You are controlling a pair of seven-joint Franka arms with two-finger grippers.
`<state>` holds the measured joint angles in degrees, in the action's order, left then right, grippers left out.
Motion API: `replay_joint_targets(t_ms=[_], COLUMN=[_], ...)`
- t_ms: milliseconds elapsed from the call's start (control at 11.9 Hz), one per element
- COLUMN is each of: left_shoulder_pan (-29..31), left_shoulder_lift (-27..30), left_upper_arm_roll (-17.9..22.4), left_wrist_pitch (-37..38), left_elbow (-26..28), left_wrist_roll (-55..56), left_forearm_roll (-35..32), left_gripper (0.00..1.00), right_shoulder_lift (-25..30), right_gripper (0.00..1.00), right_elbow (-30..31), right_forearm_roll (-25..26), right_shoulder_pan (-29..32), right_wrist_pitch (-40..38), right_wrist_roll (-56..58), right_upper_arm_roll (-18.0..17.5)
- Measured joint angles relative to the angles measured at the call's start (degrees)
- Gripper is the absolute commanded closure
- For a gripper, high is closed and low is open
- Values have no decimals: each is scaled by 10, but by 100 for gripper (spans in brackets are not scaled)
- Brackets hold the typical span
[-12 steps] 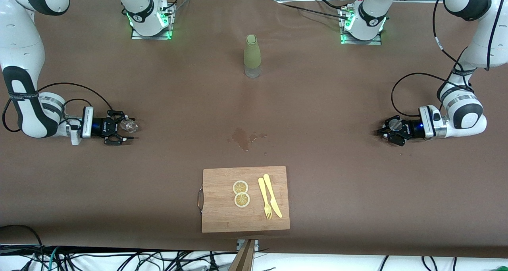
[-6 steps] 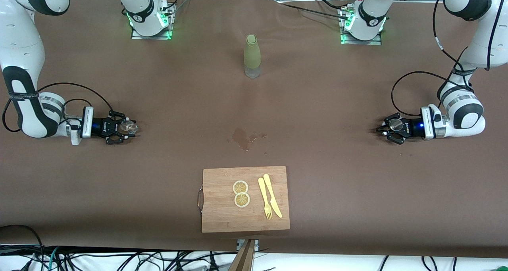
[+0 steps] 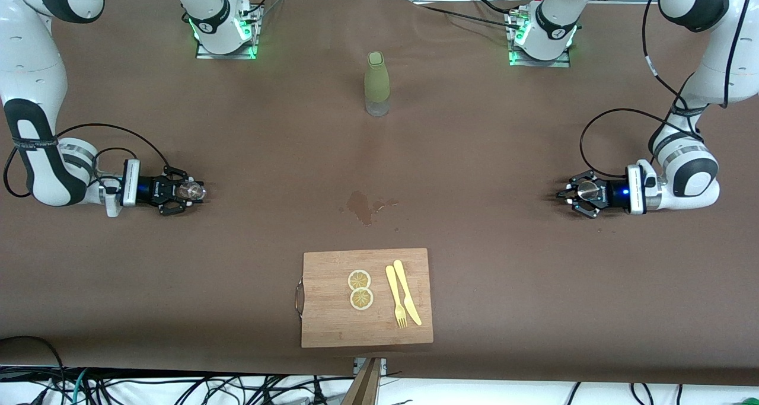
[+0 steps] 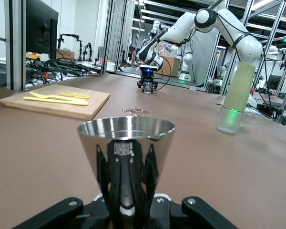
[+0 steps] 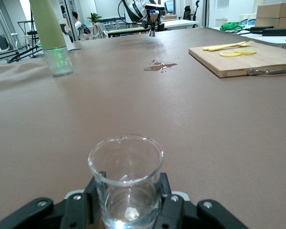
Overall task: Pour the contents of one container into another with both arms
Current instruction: 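Lift the glass with the right gripper while the left gripper brings the jigger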
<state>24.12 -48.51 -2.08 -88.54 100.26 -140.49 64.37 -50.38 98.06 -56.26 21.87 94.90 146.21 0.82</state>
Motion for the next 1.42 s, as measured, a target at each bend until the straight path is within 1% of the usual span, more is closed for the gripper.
replay_joint_targets(t_ms=[251, 503, 754, 1005, 1424], left_shoulder_pan=[-32, -66, -105, -142, -216], left_shoulder_lift=[0, 1, 1, 0, -1], left_upper_arm_roll=[-2, -3, -3, -2, 0], left_wrist_pitch=[0, 0, -1, -9, -47], left_elbow=[-2, -2, -1, 1, 3], left_wrist_roll=[0, -13, -27, -30, -31], left_forearm_roll=[18, 52, 91, 131, 219], left_gripper=[100, 100, 100, 100, 100], right_shoulder_lift=[3, 10, 47, 78, 80], right_gripper=[66, 66, 64, 65, 65], right_elbow=[-8, -16, -23, -23, -22], right_forearm_roll=[13, 35, 42, 67, 70], right_shoulder_pan=[-3, -16, -49, -81, -105], right_wrist_pitch=[6, 17, 47, 60, 98], right_wrist_roll=[-4, -35, -80, -137, -157], right_upper_arm_roll=[0, -1, -3, -5, -32])
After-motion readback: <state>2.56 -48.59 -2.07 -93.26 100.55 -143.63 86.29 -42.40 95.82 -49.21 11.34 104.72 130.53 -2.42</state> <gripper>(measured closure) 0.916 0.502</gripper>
